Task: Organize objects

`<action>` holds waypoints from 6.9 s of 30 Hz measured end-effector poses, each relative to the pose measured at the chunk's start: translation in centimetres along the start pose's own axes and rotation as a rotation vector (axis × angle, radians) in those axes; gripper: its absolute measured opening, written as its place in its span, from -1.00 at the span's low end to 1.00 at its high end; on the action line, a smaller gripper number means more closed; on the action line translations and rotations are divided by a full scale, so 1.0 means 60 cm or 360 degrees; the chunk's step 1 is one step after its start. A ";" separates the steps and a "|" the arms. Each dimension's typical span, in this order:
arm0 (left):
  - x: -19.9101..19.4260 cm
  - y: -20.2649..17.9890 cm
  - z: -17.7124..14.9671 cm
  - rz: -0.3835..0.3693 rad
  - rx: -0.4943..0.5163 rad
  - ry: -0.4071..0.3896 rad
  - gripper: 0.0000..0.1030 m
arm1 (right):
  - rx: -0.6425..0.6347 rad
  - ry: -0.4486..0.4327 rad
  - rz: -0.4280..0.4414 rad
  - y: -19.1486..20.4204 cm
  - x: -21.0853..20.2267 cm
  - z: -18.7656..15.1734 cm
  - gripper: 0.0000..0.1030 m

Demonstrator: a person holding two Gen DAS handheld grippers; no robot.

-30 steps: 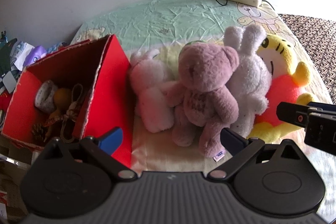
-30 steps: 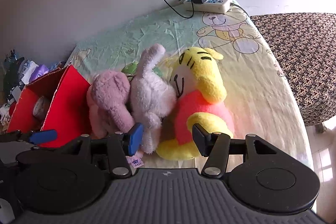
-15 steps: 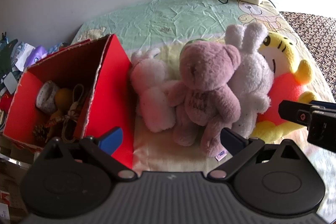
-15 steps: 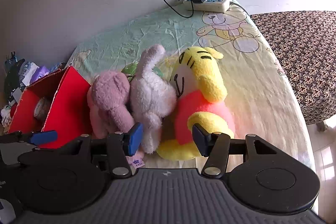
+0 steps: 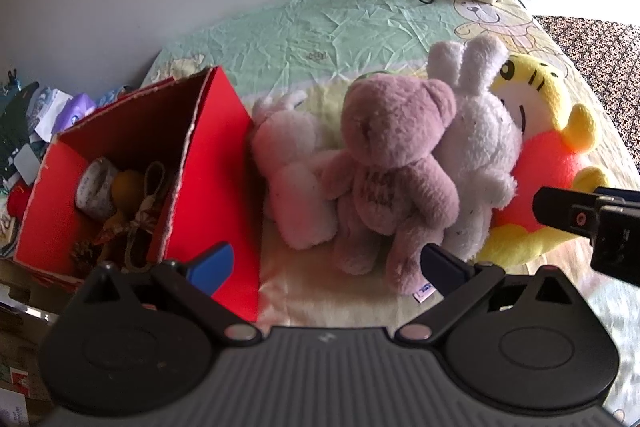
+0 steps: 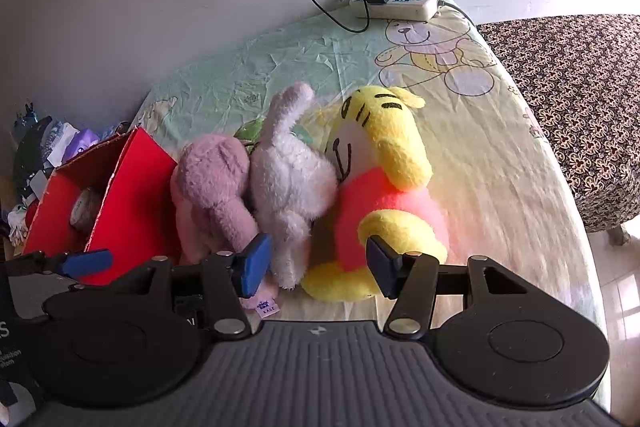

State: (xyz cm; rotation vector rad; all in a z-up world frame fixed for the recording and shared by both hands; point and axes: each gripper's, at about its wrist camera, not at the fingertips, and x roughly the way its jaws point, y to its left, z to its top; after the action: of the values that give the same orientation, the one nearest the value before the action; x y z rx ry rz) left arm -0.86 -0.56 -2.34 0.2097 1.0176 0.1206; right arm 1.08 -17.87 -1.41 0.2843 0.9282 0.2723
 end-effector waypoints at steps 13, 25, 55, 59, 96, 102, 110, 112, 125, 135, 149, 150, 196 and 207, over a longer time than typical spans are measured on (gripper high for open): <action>-0.021 -0.005 0.004 0.0029 0.0022 -0.0037 0.99 | 0.0047 -0.0028 0.0033 -0.011 -0.008 0.000 0.19; -0.038 -0.007 0.006 0.0064 0.0037 -0.0063 0.99 | 0.0059 -0.0058 0.0046 -0.015 -0.017 0.003 0.20; -0.030 -0.081 0.030 -0.0057 0.0219 -0.0025 0.99 | 0.0171 -0.0191 0.0049 -0.086 -0.036 0.038 0.22; -0.027 -0.090 0.040 -0.0081 0.0238 -0.0032 0.99 | 0.0198 -0.0196 0.0052 -0.099 -0.029 0.048 0.22; 0.059 -0.122 0.083 -0.0078 0.0322 0.0070 0.99 | 0.0440 0.0158 0.0298 -0.166 0.131 0.070 0.28; 0.061 -0.126 0.083 -0.0060 0.0341 0.0078 0.99 | 0.0436 0.0153 0.0342 -0.172 0.124 0.068 0.04; 0.054 -0.131 0.079 -0.0092 0.0372 0.0082 0.99 | 0.0509 0.0148 0.0353 -0.191 0.103 0.060 -0.03; 0.048 -0.133 0.078 -0.0128 0.0386 0.0083 0.99 | 0.0515 0.0142 0.0351 -0.195 0.096 0.057 -0.03; 0.031 -0.176 0.043 -0.0544 0.0545 0.0118 0.98 | 0.0602 0.0082 0.0325 -0.234 0.054 0.018 -0.06; 0.041 -0.199 0.019 -0.0730 0.0603 0.0143 0.98 | 0.0746 0.0053 0.0259 -0.266 0.022 -0.007 -0.06; 0.010 -0.220 0.008 -0.0724 0.0689 0.0067 0.98 | 0.0862 -0.0036 0.0217 -0.291 -0.041 -0.036 -0.06; 0.005 -0.222 0.008 -0.0731 0.0695 0.0057 0.98 | 0.0872 -0.0052 0.0223 -0.293 -0.048 -0.039 -0.06; -0.058 0.218 0.067 -0.0326 0.0163 -0.0347 0.98 | 0.0234 -0.0095 0.0666 0.171 0.016 0.082 -0.06; -0.002 0.406 0.055 -0.0285 0.0005 -0.0333 0.97 | 0.0124 -0.0019 0.0698 0.349 0.106 0.080 -0.06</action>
State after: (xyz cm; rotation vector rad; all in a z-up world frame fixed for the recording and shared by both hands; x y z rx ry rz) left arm 1.81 22.75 5.01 0.1300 0.8240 -0.0646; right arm 6.37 3.20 3.98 0.5617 0.8592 0.6375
